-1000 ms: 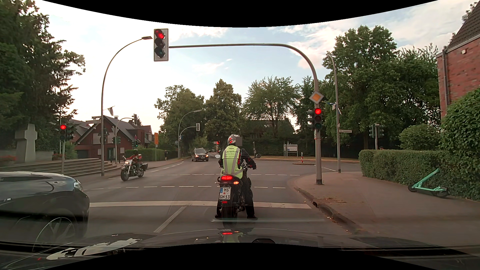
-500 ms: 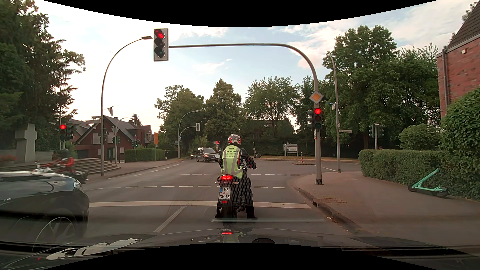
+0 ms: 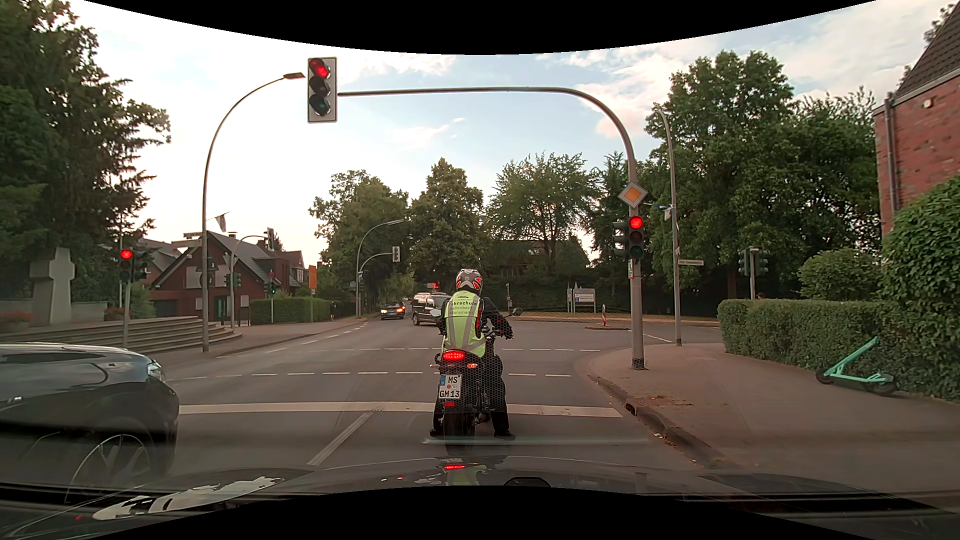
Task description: Follow the waypoints while adhering to traffic rules and regulations
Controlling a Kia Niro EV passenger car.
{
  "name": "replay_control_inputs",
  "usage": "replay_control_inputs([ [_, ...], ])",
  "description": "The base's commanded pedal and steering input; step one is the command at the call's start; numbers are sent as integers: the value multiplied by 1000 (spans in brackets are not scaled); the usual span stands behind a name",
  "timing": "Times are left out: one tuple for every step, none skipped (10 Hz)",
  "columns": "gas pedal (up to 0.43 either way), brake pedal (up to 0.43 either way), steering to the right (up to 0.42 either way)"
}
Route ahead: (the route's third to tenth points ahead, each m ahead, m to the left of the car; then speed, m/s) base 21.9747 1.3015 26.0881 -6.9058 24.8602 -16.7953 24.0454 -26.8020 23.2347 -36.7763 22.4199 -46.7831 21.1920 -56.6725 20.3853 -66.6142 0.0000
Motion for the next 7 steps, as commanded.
replay_control_inputs([
  [0,0,-16],
  [0,0,-16],
  [0,0,-16],
  [0,0,-16],
  [0,0,-16],
  [0,0,-16],
  [0,0,-16],
])
